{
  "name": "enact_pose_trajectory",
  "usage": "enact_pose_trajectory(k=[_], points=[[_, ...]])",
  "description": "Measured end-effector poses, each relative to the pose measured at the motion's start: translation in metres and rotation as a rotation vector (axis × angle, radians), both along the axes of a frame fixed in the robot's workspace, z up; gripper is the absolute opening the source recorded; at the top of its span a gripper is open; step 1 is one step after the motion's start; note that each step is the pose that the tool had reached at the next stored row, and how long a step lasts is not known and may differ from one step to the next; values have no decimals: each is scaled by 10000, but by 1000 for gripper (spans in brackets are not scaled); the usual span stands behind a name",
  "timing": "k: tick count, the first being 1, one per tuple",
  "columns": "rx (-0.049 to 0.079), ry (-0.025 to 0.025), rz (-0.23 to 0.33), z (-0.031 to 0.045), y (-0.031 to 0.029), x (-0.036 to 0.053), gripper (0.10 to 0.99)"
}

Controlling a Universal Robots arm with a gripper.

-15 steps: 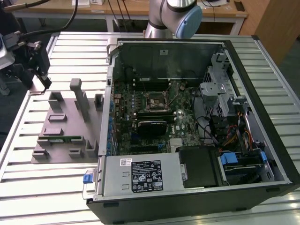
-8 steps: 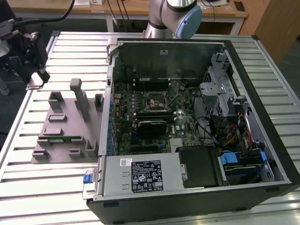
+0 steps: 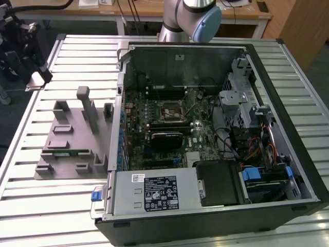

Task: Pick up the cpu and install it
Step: 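Pick up the cpu and move it towards the insertion slot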

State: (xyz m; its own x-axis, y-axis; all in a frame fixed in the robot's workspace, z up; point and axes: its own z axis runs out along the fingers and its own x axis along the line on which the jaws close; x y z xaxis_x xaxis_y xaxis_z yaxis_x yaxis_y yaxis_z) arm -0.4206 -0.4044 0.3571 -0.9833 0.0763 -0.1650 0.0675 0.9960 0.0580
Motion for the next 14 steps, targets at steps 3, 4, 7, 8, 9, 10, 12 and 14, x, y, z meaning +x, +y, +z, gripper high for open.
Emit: enact_pose_trajectory(k=[3,4,7,8,9,10,12,14], points=[[-1,-75,0,72,1,0,541],[0,-100,0,96,1,0,541],[0,-157,0,162,2,0,541],[0,-167,0,179,2,0,541],[0,-176,1,196,3,0,541],[0,-181,0,206,3,0,541],[1,-183,0,206,3,0,541],[1,-183,-1,206,3,0,541]])
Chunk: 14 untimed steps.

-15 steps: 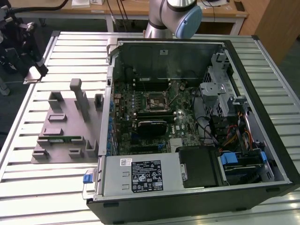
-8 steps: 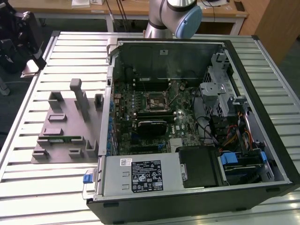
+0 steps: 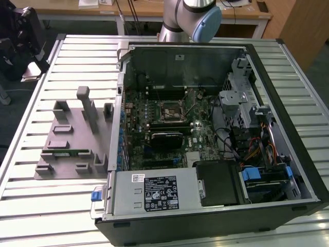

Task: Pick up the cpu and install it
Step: 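Pick up the cpu and move it towards the insertion slot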

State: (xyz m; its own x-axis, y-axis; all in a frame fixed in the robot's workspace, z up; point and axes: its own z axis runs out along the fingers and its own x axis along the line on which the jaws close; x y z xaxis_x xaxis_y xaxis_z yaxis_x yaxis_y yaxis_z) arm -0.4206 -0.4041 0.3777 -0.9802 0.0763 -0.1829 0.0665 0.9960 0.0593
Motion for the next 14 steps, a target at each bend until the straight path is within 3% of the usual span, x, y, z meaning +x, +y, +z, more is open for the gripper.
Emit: enact_pose_trajectory(k=[2,7,14], points=[[-3,21,0,3,0,5,541],[0,444,-1,1,0,69,541],[0,952,-5,-1,0,161,541]])
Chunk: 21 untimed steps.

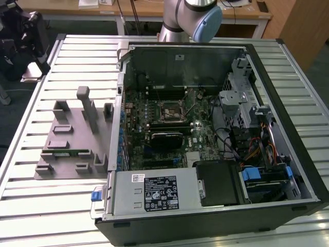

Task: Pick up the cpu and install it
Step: 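Pick up the cpu and move it towards the insertion slot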

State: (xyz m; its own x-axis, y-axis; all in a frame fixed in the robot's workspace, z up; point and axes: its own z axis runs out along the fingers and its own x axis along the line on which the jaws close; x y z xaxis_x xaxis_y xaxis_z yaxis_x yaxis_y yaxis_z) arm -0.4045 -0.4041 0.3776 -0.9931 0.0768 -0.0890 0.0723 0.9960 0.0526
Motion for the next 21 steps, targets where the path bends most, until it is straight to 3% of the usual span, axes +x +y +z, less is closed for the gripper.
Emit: enact_pose_trajectory(k=[6,7,14,21], points=[[-1,460,-5,-2,-1,75,541],[-1,503,-4,-2,0,81,541],[-2,548,-3,-1,-1,96,541],[-1,547,-4,-2,0,213,541]])
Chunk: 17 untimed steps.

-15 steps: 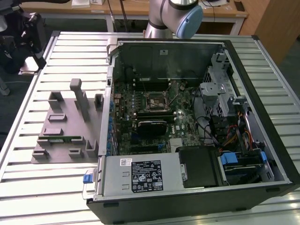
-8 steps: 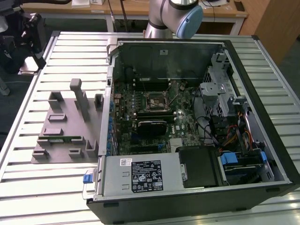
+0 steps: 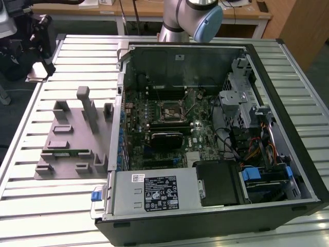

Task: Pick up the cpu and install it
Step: 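Pick up the cpu and move it towards the insertion slot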

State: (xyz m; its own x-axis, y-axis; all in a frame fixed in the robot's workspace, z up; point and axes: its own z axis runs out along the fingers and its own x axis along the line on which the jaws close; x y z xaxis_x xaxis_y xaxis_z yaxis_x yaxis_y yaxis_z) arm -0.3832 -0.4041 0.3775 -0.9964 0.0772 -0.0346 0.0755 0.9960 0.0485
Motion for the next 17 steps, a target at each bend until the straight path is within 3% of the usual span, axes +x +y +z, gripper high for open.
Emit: enact_pose_trajectory(k=[6,7,17], points=[[0,1,-1,0,0,130,541],[0,1,-1,0,0,260,541],[0,4,-1,0,0,490,541]])
